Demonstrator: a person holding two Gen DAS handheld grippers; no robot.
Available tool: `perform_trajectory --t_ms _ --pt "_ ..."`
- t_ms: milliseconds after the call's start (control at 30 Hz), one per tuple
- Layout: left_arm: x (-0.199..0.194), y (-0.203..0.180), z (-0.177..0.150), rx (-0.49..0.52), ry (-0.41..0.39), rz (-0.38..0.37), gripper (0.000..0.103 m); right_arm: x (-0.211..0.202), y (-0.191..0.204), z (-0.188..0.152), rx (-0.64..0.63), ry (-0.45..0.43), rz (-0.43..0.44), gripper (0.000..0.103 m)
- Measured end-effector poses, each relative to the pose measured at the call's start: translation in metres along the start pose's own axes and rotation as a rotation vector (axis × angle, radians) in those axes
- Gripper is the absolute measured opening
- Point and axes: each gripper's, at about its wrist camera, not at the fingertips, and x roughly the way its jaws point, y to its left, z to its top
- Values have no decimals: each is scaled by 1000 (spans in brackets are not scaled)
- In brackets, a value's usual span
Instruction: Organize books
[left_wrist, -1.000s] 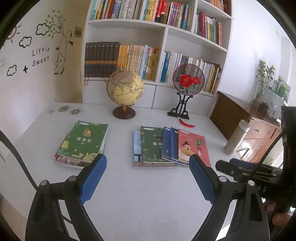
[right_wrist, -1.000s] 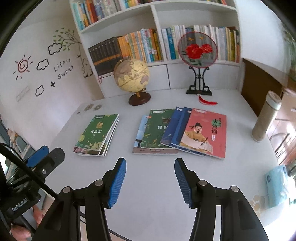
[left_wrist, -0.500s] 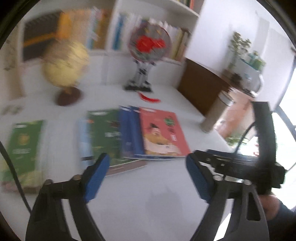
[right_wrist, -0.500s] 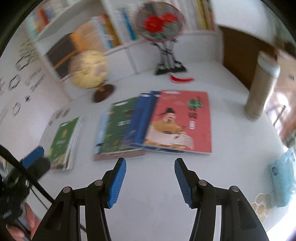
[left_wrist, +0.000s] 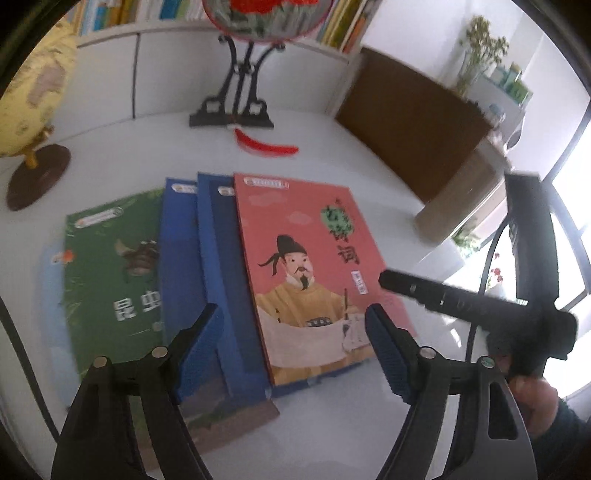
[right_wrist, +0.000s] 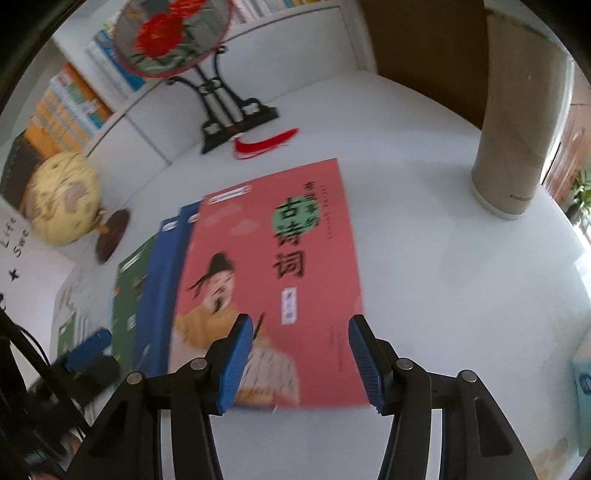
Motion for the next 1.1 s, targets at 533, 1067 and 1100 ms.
perform_trajectory --t_ms 533,1067,1100 --pt "26 4 -9 -9 57 -76 75 33 -13 7 1 46 -50 55" --pt "-28 -6 -48 40 61 15 73 32 36 -28 -108 174 237 54" --pt "-34 -4 -53 46 52 54 73 31 50 -36 -156 173 198 53"
